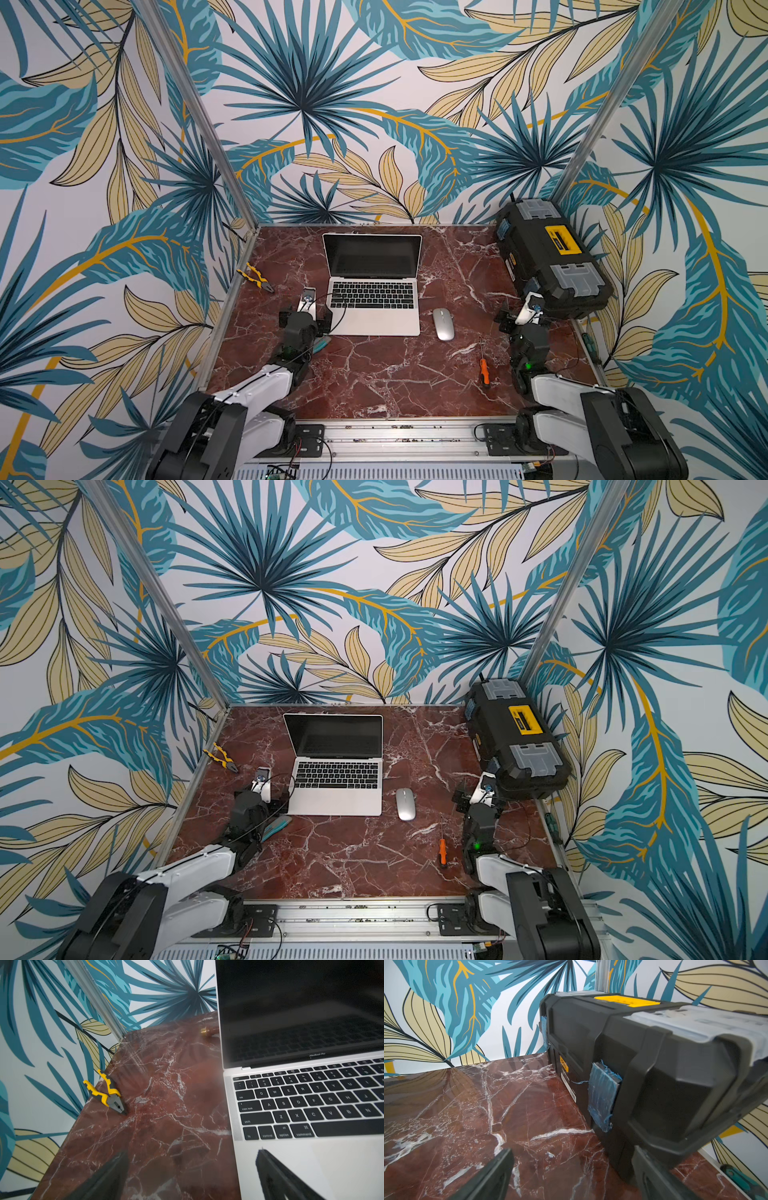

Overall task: Remove the wireless mouse receiver from the laptop
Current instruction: Reset both arms

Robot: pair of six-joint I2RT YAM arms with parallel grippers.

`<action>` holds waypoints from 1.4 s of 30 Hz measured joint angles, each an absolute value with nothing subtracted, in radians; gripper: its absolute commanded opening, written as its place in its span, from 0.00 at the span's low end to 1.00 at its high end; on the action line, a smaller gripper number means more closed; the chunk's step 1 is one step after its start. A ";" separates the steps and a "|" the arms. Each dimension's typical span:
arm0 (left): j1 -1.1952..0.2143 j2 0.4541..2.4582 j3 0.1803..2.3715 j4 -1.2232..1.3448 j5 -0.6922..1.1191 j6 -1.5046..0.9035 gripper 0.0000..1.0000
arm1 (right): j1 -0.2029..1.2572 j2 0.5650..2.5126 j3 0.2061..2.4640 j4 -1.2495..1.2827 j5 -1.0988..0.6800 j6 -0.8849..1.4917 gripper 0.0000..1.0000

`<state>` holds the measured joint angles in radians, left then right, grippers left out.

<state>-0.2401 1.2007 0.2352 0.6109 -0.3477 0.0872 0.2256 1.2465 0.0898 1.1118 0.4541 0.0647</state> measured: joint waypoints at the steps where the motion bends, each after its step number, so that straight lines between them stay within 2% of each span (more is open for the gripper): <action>1: -0.232 1.240 0.240 0.662 -0.338 0.101 1.00 | 0.224 1.280 0.093 1.152 0.453 0.046 0.94; 8: -0.161 1.570 0.233 1.084 -0.234 0.151 1.00 | 0.160 1.545 0.067 1.501 0.368 -0.041 0.97; 19: -0.049 1.562 0.375 1.000 -0.126 0.093 1.00 | 0.040 1.526 0.204 1.416 0.142 0.011 0.99; 42: -0.050 1.563 0.375 0.960 -0.066 0.093 1.00 | 0.032 1.525 0.204 1.407 0.118 0.019 0.99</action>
<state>-0.0498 1.5635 0.3748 0.9596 -0.0662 0.0925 0.0322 1.5249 0.2043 1.4075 0.1181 0.0193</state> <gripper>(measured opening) 0.998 0.992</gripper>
